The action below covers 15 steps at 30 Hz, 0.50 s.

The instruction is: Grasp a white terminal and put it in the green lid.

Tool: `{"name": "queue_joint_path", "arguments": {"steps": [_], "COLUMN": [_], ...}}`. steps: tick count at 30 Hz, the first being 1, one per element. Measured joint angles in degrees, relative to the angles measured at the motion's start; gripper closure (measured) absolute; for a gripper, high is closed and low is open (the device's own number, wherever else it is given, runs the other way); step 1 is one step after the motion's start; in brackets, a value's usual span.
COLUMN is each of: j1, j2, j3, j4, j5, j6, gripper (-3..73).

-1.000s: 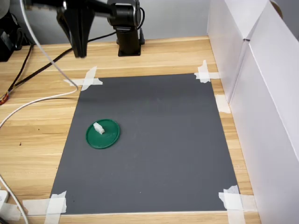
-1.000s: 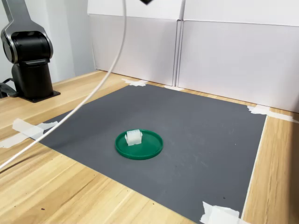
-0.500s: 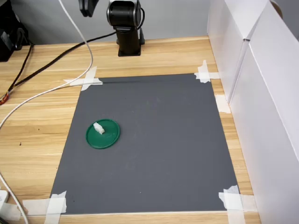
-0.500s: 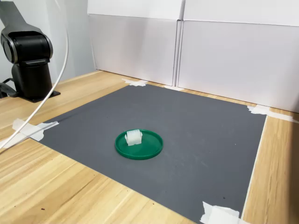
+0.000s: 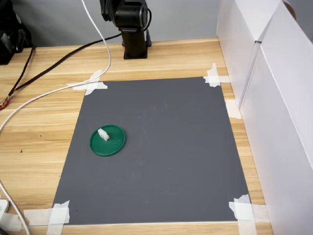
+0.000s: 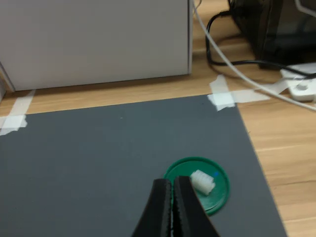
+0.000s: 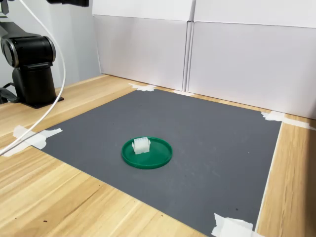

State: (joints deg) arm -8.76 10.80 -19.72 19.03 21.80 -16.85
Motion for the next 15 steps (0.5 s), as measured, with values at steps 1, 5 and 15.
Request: {"name": "queue_joint_path", "arguments": {"steps": [1, 5, 15], "j1": [0.00, 0.00, 0.00], "j2": [-1.35, -5.46, -11.21], "j3": [0.83, 4.20, 11.52], "j4": [-0.67, -1.84, -2.07], "j5": [0.00, 0.00, 0.39], "j6": [0.00, 0.00, 0.00], "gripper": [71.0, 71.0, 71.0]}}
